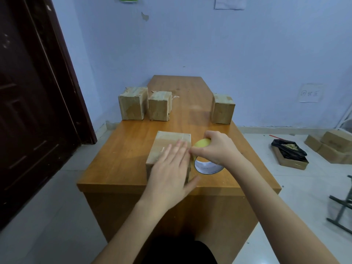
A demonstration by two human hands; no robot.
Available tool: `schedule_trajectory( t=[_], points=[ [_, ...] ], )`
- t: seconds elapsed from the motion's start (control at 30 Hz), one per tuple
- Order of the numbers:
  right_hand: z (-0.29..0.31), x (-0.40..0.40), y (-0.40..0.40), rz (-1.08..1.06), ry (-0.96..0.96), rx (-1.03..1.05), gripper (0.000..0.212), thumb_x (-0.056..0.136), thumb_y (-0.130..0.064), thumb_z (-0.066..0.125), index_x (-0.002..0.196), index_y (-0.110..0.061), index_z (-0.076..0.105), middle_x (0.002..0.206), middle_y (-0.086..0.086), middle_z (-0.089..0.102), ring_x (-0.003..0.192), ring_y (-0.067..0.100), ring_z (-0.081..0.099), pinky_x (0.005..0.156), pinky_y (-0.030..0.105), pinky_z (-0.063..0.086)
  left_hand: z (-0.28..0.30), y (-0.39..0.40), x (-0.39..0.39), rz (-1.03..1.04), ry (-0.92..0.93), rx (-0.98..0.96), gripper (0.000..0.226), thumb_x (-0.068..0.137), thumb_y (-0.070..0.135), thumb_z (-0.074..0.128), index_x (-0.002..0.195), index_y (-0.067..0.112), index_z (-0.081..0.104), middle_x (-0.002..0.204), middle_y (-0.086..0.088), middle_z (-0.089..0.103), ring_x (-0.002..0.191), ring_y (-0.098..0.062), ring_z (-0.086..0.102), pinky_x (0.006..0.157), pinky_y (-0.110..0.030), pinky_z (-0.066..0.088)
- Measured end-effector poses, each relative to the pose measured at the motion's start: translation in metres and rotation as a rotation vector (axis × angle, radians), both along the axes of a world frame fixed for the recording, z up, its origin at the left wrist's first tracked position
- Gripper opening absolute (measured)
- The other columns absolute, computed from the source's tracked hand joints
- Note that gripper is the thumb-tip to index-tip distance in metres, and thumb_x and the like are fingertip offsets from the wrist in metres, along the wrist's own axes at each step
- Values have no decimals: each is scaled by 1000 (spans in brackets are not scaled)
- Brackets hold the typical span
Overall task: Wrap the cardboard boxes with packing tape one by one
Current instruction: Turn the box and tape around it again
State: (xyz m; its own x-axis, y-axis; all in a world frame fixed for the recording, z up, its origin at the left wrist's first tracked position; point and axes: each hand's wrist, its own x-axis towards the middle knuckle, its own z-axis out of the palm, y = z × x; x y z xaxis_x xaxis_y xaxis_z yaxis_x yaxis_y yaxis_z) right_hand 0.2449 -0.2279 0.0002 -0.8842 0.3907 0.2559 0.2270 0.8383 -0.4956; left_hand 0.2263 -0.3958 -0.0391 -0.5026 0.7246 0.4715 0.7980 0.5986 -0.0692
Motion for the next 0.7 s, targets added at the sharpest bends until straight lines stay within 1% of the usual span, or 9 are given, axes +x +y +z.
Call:
schedule_trajectory(
  t=[0.07, 0.2, 0.27, 0.33, 0.43, 0.5, 0.57, 0.63, 0.7],
  points=[
    [0, 0, 0, -4, -2, 10, 49, 68, -52, 65, 63, -15, 33, 55, -4, 35, 52, 15, 34, 48, 28, 27, -1, 7, -5, -30, 1, -41, 76, 92, 63, 19, 148, 11, 20, 156, -5, 16, 144, -15, 7, 115, -30, -3],
    [-1, -1, 2, 7, -24, -50, 48, 67, -50, 66, 66, -14, 35, 58, -3, 33, 53, 15, 32, 50, 30, 26, -7, 2, -13, -49, -16, 51, 65, 94, 56, 30, 146, 17, 28, 154, -1, 24, 142, -12, 17, 113, -24, 4],
    [-3, -2, 3, 16, -25, -67, 47, 66, -48, 67, 65, -14, 35, 58, -3, 32, 53, 15, 32, 51, 30, 26, -10, 0, -12, 7, -32, 97, 68, 92, 59, 33, 147, 19, 28, 153, -2, 24, 142, -14, 20, 113, -23, 8],
    [-5, -3, 3, 22, -12, -84, 46, 65, -47, 67, 64, -15, 34, 58, -3, 31, 53, 15, 31, 51, 30, 26, -12, 1, -8, 98, -47, 121, 76, 89, 64, 35, 146, 15, 29, 152, -4, 27, 141, -15, 23, 112, -25, 11],
    [-6, -3, 2, 20, -7, -94, 45, 66, -46, 67, 63, -16, 34, 57, -4, 31, 52, 14, 31, 49, 28, 25, -12, 4, -5, 174, -54, 136, 76, 87, 66, 34, 145, 16, 33, 152, -7, 28, 141, -19, 22, 113, -29, 11],
    [-7, -3, 1, 21, -10, -97, 43, 67, -47, 66, 63, -17, 35, 57, -4, 32, 53, 14, 32, 49, 28, 25, -11, 4, -6, 194, -51, 113, 83, 84, 71, 33, 148, 17, 25, 154, -7, 21, 143, -19, 17, 113, -28, 6],
    [-7, -3, 1, 21, -12, -102, 43, 67, -46, 66, 64, -16, 36, 58, -4, 33, 53, 14, 33, 50, 28, 26, -12, 3, -7, 224, -38, 67, 101, 79, 78, 35, 150, 12, 6, 157, -7, 11, 144, -19, 9, 111, -28, -1],
    [-7, -3, 1, 12, -13, -98, 43, 67, -46, 66, 66, -14, 37, 59, -3, 33, 54, 15, 33, 51, 30, 27, -12, 4, -4, 275, -6, 24, 114, 76, 79, 37, 146, 4, -13, 157, -13, 0, 145, -24, -1, 111, -33, -8],
    [-6, -2, 1, 2, -15, -80, 42, 67, -46, 66, 66, -15, 38, 58, -4, 34, 54, 15, 35, 49, 28, 27, -9, 6, -1, 267, 105, -38, 111, 80, 77, 34, 141, 0, -17, 155, -19, -9, 142, -31, -13, 112, -41, -14]
  ],
)
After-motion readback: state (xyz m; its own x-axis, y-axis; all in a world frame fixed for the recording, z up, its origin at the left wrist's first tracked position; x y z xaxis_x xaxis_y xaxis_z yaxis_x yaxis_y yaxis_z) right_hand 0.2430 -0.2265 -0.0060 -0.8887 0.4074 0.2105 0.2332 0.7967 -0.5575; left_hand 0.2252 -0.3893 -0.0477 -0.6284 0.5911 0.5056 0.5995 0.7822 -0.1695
